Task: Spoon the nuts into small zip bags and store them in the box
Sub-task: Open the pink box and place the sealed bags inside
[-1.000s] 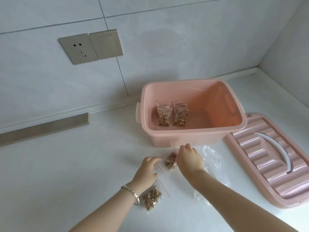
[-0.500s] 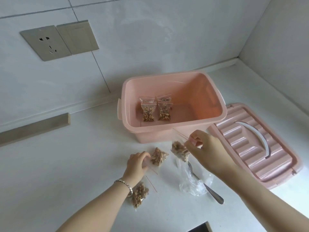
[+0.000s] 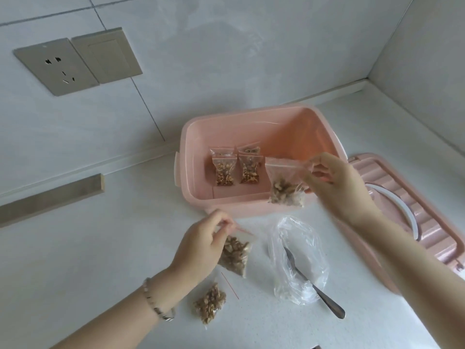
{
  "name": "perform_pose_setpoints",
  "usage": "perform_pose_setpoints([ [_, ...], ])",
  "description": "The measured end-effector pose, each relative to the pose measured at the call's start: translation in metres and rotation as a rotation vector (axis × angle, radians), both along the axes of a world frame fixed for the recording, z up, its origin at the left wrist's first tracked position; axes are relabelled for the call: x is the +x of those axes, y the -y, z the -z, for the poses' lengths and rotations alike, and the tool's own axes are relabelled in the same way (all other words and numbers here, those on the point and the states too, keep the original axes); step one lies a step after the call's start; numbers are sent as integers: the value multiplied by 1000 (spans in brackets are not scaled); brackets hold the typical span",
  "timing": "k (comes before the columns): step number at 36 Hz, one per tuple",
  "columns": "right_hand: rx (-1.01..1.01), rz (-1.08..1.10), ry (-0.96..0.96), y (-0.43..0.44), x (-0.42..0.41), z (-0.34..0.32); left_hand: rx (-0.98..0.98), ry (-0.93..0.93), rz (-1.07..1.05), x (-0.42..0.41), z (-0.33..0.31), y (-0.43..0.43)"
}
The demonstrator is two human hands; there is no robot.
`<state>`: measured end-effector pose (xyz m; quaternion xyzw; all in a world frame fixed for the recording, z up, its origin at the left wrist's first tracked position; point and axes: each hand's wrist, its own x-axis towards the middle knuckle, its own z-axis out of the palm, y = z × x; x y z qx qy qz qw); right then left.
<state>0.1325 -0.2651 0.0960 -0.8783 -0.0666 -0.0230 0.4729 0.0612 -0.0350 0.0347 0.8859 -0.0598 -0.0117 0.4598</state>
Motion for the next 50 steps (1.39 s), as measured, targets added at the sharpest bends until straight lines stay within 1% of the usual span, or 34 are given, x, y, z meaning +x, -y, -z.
perform_pose_setpoints([
  [2, 34, -2, 16, -3, 11, -5, -82, 6, -51, 10, -36, -2],
  [6, 76, 16, 29, -11, 41, -5, -282, 125, -187, 41, -92, -14],
  [7, 70, 23, 26, -13, 50, -1, -309, 149, -212, 51, -98, -16],
  [9, 36, 27, 0, -17, 72, 13, -299, 152, -260, 75, -100, -19],
  [10, -11, 17, -22, -20, 82, 22, -281, 111, -281, 89, -96, -19],
  [12, -136, -25, -50, -27, 98, 40, -240, -52, -298, 113, -81, -15],
  [14, -220, -79, -110, -35, 111, 57, -162, -208, -293, 136, -56, -12],
  [15, -249, -101, -154, -40, 117, 64, -109, -256, -288, 147, -42, -12],
  [18, -288, -181, -313, -53, 133, 82, 22, -431, -260, 168, -10, -10],
  [20, -258, -237, -419, -60, 142, 91, 66, -545, -269, 177, 4, -5],
  [23, -258, -273, -527, -66, 150, 101, 168, -636, -254, 189, 15, -3],
  [24, -283, -270, -538, -67, 151, 103, 221, -636, -250, 192, 17, -4],
  [26, -394, -262, -529, -66, 152, 105, 284, -603, -281, 197, 24, -8],
  [28, -473, -226, -510, -62, 152, 104, 259, -546, -311, 196, 25, -8],
  [30, -477, -214, -473, -59, 146, 96, 244, -461, -291, 187, 16, -6],
  [32, -467, -224, -407, -59, 135, 81, 219, -306, -239, 171, 5, -11],
  [34, -435, -247, -283, -59, 119, 63, 213, -76, -193, 146, -10, -20],
  [36, -361, -274, -135, -61, 94, 42, 263, 145, -180, 115, -21, -32],
  [37, -309, -297, -92, -63, 79, 31, 305, 215, -188, 101, -22, -38],
  [38, -256, -325, -83, -65, 63, 21, 327, 230, -207, 88, -20, -43],
  [39, -209, -358, -96, -67, 48, 14, 312, 188, -233, 77, -18, -46],
  [40, -174, -390, -115, -71, 33, 9, 254, 102, -264, 68, -14, -46],
  [42, -164, -440, -162, -81, 6, 12, 63, -83, -320, 58, -8, -44],
  [43, -197, -468, -211, -87, -5, 19, -5, -133, -339, 55, -5, -44],
  [44, -251, -500, -280, -93, -15, 29, -34, -143, -350, 54, -3, -44],
  [47, -462, -561, -526, -108, -43, 74, -5, -132, -366, 53, 1, -46],
  [48, -511, -566, -583, -111, -52, 89, -5, -134, -368, 52, 2, -47],
  [50, -587, -556, -634, -118, -69, 113, -7, -125, -370, 50, 2, -44],
])
